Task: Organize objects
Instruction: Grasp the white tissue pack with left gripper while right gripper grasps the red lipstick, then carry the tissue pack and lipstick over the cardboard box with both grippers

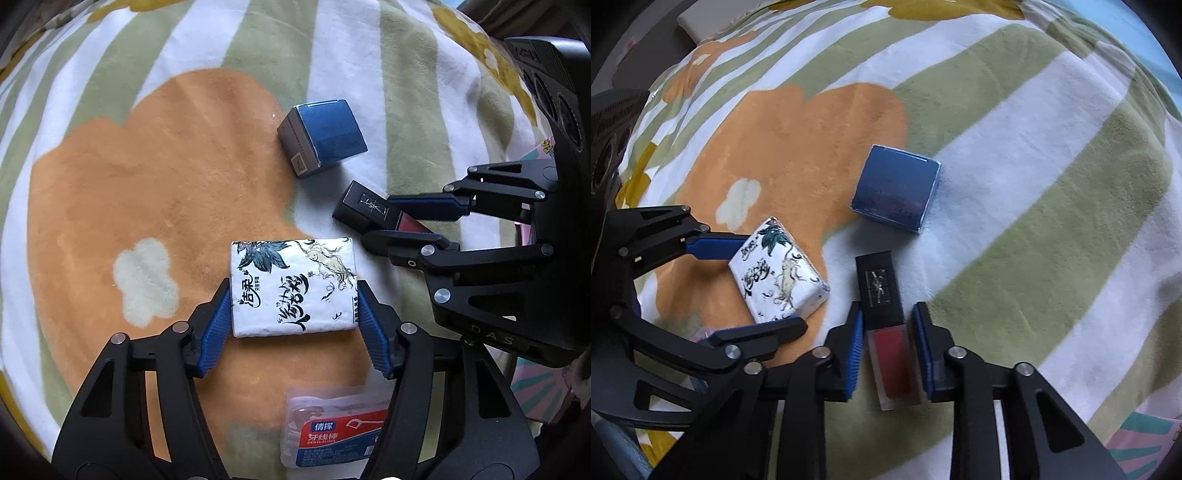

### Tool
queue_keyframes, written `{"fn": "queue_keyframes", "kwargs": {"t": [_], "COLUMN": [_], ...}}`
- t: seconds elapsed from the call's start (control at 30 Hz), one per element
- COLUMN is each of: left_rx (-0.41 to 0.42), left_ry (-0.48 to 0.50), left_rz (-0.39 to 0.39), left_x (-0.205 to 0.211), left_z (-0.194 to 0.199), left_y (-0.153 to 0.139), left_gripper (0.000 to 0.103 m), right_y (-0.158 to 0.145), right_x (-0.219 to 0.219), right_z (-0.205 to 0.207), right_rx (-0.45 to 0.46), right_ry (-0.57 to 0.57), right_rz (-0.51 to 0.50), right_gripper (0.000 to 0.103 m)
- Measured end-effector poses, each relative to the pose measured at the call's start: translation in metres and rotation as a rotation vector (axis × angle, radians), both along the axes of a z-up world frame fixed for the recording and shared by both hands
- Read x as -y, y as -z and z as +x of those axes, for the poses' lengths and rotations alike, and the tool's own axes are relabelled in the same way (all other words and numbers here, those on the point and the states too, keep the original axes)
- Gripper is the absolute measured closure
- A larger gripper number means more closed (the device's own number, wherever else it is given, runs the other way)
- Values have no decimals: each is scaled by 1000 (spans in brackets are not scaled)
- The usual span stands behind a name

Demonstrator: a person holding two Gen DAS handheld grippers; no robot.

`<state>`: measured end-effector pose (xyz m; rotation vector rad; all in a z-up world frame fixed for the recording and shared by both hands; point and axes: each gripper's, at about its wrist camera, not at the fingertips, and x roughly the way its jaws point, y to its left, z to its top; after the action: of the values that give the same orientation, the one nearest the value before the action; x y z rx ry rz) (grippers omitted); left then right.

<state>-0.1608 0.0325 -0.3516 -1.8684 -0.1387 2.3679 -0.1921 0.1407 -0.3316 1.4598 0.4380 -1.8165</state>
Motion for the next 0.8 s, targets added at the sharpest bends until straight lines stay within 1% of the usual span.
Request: {"fn": "queue_keyframes", "kwargs": {"t": [0.13,0.27,0.37,0.5,0.63,0.73,0.8], "left_rx": [2,-5,-18,-42,-69,-102,-126], "left_ry": [7,9,14,18,18,21,27], "left_rz": [1,5,5,6,10,14,15], "left_x": [0,1,1,4,4,13,19], "left_z": [-1,-1,1,4,6,17,20], "left_y": [-1,-7,-16,-33,-57,-82,-100], "left_gripper": [43,44,44,44,44,44,44], "right_y": [-3,-8,-16,-33,-57,-82,-96], "right_x": [-1,-6,-11,-19,-30,-37,-30], "right_z": [2,2,2,2,10,19,24], "right_rx": [-15,-16,-11,-25,-46,-62,-69], "right_ry": [29,83,118,152,182,221,248], "right_rz": [10,19,13,5,-9,-28,-37], "right_gripper": [83,83,85,85,85,85,85]}}
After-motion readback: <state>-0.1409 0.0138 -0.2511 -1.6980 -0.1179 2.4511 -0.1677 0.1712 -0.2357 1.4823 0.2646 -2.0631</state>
